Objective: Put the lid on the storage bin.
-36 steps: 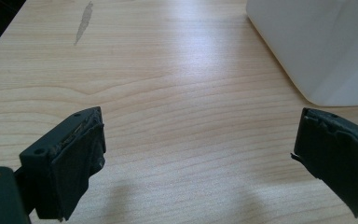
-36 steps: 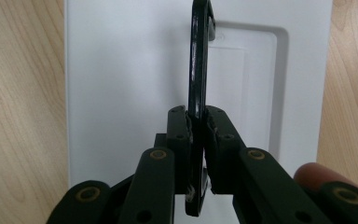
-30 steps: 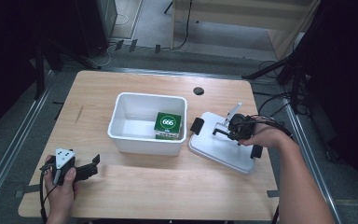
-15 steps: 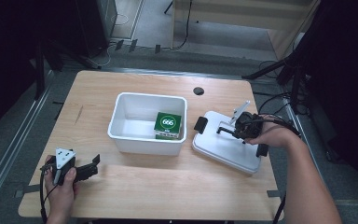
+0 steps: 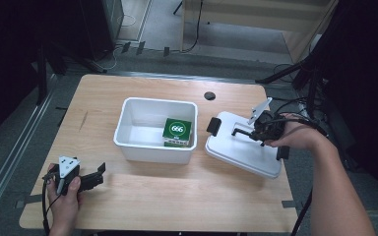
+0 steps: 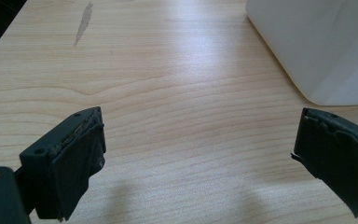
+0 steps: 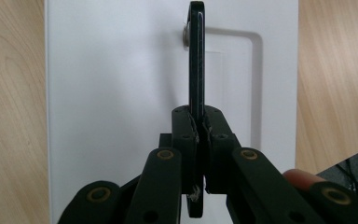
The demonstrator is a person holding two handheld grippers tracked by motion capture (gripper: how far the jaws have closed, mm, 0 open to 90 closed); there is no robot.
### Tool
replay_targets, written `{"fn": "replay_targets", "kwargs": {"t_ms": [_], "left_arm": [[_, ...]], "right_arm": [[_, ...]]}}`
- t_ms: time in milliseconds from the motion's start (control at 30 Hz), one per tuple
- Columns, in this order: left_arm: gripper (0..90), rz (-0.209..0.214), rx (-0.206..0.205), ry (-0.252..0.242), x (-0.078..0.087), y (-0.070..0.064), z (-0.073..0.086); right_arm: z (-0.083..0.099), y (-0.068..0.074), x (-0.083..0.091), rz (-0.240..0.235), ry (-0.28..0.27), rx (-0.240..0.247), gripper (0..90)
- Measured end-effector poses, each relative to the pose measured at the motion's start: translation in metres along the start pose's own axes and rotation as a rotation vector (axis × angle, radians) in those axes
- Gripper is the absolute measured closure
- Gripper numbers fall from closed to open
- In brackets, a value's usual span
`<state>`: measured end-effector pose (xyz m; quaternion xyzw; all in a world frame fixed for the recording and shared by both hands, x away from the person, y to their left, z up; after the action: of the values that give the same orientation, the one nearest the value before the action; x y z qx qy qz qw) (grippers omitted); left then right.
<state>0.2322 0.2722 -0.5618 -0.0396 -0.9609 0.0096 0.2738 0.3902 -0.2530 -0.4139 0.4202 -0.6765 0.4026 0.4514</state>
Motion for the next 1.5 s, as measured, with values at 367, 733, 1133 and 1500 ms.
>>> {"fn": "replay_targets", "kwargs": {"t_ms": [367, 733, 1133, 1500], "left_arm": [[2.6, 0.000, -0.002, 0.002, 0.000, 0.000, 0.000], [2.6, 0.001, 0.002, 0.001, 0.000, 0.000, 0.000], [2.6, 0.005, 0.000, 0.001, 0.000, 0.000, 0.000], [2.6, 0.008, 0.000, 0.001, 0.000, 0.000, 0.000]], "right_arm": [[-0.013, -0.004, 0.026, 0.004, -0.008, 0.012, 85.8], [-0.031, -0.007, 0.049, 0.007, -0.035, 0.034, 85.8], [-0.063, -0.004, 0.065, 0.014, -0.054, 0.071, 85.8], [-0.098, 0.006, 0.069, 0.005, -0.071, 0.143, 85.8]]}}
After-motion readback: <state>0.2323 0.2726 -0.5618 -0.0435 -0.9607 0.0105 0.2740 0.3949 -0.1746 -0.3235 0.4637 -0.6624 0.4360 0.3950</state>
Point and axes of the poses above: each handheld gripper's, and its own axes: x roughly backward along the jaws, z roughly out of its underside, y roughly to its left, the point moved 2 cm from there along -x, roughly forward along the jaws, and after that the axes turned 2 degrees about -z, right-handed, at the moved point
